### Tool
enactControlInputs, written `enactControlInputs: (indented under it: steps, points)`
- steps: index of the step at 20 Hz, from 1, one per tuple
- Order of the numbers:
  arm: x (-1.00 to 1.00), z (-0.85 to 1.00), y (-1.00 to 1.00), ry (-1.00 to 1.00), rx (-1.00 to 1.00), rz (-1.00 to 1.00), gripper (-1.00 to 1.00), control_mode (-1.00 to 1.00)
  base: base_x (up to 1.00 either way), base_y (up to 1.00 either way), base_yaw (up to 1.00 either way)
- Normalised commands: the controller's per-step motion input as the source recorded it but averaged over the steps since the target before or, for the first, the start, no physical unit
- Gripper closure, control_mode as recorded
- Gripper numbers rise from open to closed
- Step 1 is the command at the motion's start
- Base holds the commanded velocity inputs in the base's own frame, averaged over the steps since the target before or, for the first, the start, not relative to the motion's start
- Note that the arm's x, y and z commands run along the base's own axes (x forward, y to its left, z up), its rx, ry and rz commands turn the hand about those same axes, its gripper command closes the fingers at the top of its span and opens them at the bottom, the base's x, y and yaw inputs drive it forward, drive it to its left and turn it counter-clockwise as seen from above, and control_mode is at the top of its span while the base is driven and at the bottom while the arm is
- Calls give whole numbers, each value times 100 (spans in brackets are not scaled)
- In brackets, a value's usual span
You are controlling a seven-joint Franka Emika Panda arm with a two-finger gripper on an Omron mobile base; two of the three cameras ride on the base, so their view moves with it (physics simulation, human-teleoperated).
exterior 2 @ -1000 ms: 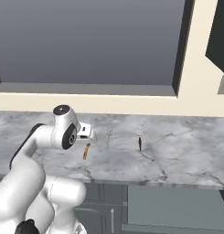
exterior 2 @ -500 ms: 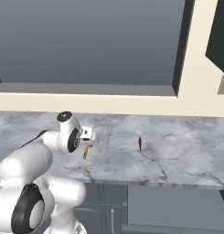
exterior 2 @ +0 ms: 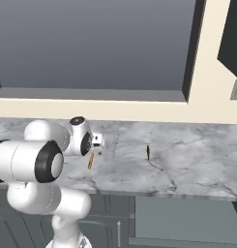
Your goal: Organize the utensils by type. Pick up the wooden spoons from the counter and place them in the open cabinet. Then pick up the metallic utensils from the counter and place them in the open drawer.
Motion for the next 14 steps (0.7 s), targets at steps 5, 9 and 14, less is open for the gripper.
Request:
enactControlInputs:
  steps: [5,9,14]
  points:
    - [18,-33,6,5,-2,2,-100,-100,0,0,0]
    - [0,-54,0,6,0,0,-100,-100,0,0,0]
    - [0,-73,0,10,0,0,-100,-100,0,0,0]
